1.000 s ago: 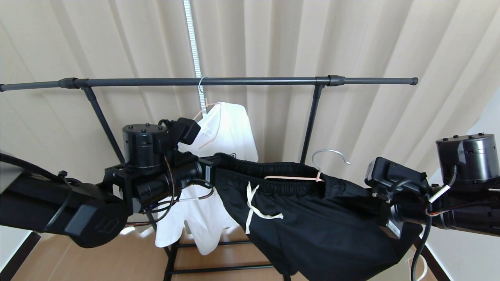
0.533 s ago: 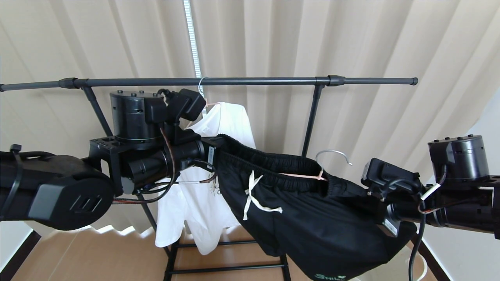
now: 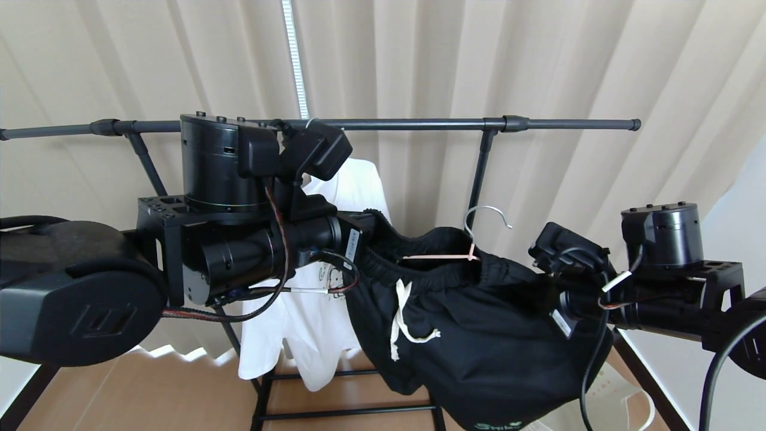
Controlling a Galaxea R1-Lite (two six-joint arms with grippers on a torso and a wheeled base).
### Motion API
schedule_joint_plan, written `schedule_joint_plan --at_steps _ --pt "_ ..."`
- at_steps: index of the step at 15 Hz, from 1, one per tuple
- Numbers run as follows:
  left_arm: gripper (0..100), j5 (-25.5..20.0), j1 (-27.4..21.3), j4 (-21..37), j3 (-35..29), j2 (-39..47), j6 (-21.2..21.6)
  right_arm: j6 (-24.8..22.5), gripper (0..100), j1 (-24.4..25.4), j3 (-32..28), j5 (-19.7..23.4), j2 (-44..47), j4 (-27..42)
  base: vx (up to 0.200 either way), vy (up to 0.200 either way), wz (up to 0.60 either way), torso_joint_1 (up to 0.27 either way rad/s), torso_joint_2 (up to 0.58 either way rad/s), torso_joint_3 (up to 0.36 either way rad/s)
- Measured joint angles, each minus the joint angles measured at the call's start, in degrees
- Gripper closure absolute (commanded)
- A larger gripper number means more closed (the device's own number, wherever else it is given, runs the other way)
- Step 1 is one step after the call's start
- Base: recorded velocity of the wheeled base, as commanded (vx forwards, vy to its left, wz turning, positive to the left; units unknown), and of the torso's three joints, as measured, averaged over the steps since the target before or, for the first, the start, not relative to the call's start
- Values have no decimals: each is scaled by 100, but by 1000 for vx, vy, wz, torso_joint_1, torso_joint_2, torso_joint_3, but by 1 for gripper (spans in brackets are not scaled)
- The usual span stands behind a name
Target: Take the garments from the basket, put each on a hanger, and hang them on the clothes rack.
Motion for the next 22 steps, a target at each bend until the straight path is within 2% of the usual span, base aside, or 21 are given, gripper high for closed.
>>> schedule_joint_plan --at_steps 9,16,22 --pt "100 79 -98 -4 411 -57 -63 1258 100 328 26 57 105 -1024 0 0 0 0 0 0" --pt "100 77 -282 -20 877 -63 -178 1704 100 449 10 158 121 -1310 0 0 0 0 0 0" --pt "100 41 -592 -22 1034 -33 -530 1721 100 496 34 427 91 -1323 0 0 0 0 0 0"
